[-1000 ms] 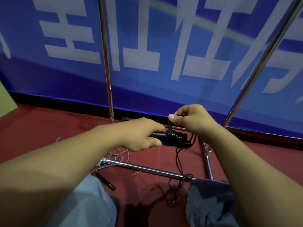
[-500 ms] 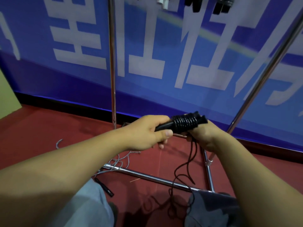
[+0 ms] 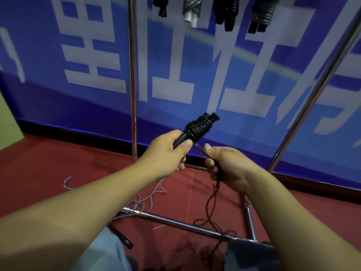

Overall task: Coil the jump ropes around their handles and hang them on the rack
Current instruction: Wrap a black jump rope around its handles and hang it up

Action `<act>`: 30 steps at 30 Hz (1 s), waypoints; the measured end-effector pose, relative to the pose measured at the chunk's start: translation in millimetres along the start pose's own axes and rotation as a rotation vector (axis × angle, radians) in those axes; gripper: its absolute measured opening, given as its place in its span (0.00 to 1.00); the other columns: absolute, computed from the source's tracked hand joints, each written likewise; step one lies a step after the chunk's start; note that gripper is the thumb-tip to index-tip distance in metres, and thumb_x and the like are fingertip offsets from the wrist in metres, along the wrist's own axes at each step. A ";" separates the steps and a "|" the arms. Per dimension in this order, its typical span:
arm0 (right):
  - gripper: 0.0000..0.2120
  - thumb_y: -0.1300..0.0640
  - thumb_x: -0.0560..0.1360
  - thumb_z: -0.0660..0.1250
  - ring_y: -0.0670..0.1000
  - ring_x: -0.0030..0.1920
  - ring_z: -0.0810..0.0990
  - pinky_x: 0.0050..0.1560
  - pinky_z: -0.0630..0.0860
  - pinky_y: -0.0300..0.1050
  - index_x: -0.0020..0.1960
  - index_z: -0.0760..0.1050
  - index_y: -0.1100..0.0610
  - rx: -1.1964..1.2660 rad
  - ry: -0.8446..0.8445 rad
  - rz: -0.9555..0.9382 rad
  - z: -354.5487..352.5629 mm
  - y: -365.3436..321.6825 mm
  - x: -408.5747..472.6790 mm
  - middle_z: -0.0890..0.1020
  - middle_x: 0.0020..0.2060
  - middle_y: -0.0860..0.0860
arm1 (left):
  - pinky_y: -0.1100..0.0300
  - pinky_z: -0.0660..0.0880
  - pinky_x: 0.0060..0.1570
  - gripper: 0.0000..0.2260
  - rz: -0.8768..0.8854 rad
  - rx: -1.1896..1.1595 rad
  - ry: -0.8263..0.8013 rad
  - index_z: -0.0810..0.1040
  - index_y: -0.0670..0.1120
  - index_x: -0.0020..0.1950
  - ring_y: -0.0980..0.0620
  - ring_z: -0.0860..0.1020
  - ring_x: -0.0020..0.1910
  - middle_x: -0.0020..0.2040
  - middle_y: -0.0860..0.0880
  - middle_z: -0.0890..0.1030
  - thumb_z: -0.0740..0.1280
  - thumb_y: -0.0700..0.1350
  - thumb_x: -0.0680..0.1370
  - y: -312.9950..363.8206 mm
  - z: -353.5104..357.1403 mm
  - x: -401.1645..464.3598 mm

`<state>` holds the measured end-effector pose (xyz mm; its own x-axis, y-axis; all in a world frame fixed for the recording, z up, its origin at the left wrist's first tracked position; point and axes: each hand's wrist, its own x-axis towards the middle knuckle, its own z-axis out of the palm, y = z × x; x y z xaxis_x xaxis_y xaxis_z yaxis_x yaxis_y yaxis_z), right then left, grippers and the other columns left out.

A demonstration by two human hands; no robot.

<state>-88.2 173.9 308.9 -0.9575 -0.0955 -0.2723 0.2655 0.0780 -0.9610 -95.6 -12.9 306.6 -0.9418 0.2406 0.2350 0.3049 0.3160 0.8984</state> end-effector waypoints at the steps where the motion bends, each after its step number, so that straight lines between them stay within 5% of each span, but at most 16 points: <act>1: 0.14 0.47 0.83 0.62 0.46 0.26 0.63 0.33 0.61 0.43 0.40 0.68 0.51 0.014 0.002 -0.003 1.0 -1.0 -0.6 0.70 0.27 0.48 | 0.54 0.81 0.36 0.07 -0.004 0.013 0.024 0.75 0.46 0.46 0.50 0.82 0.31 0.33 0.48 0.79 0.63 0.47 0.83 -0.9 -0.4 0.8; 7: 0.08 0.58 0.76 0.73 0.46 0.26 0.65 0.29 0.62 0.41 0.46 0.73 0.55 -0.094 -0.032 -0.104 1.2 0.4 -2.6 0.72 0.29 0.48 | 0.41 0.82 0.42 0.07 -0.069 0.019 0.125 0.76 0.51 0.46 0.45 0.84 0.34 0.34 0.48 0.80 0.63 0.50 0.83 -4.8 -5.1 4.0; 15: 0.08 0.52 0.75 0.74 0.47 0.30 0.69 0.37 0.69 0.43 0.39 0.81 0.53 -0.213 0.231 -0.272 0.6 6.7 1.9 0.74 0.26 0.44 | 0.41 0.82 0.42 0.09 -0.094 0.030 0.192 0.74 0.50 0.44 0.47 0.83 0.31 0.32 0.50 0.78 0.63 0.51 0.82 -10.2 -7.5 7.9; 22: 0.07 0.57 0.74 0.75 0.48 0.27 0.64 0.26 0.61 0.40 0.45 0.76 0.53 -0.166 0.260 -0.301 -3.8 2.8 2.2 0.73 0.29 0.50 | 0.46 0.82 0.38 0.09 -0.129 0.095 0.270 0.75 0.48 0.44 0.46 0.83 0.29 0.32 0.47 0.80 0.63 0.49 0.82 -11.6 -5.1 14.3; 27: 0.06 0.51 0.72 0.77 0.43 0.33 0.78 0.36 0.72 0.39 0.40 0.82 0.52 -0.535 0.337 -0.372 -1.9 7.0 1.8 0.83 0.33 0.46 | 0.44 0.82 0.41 0.09 -0.159 0.150 0.256 0.76 0.50 0.45 0.48 0.82 0.29 0.32 0.48 0.81 0.63 0.52 0.82 -17.1 -9.8 13.7; 30: 0.06 0.49 0.74 0.75 0.38 0.38 0.79 0.36 0.69 0.27 0.40 0.82 0.48 -0.791 0.299 -0.400 1.3 8.1 -2.0 0.83 0.35 0.42 | 0.44 0.82 0.42 0.09 -0.169 0.187 0.248 0.76 0.50 0.45 0.47 0.83 0.30 0.33 0.46 0.82 0.63 0.52 0.82 -19.6 -11.0 13.8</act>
<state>-83.9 173.4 301.7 -0.9796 -0.0108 0.2005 -0.1388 0.7579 -0.6374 -116.2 -25.9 296.4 -0.9799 -0.0526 0.1926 0.1410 0.5004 0.8543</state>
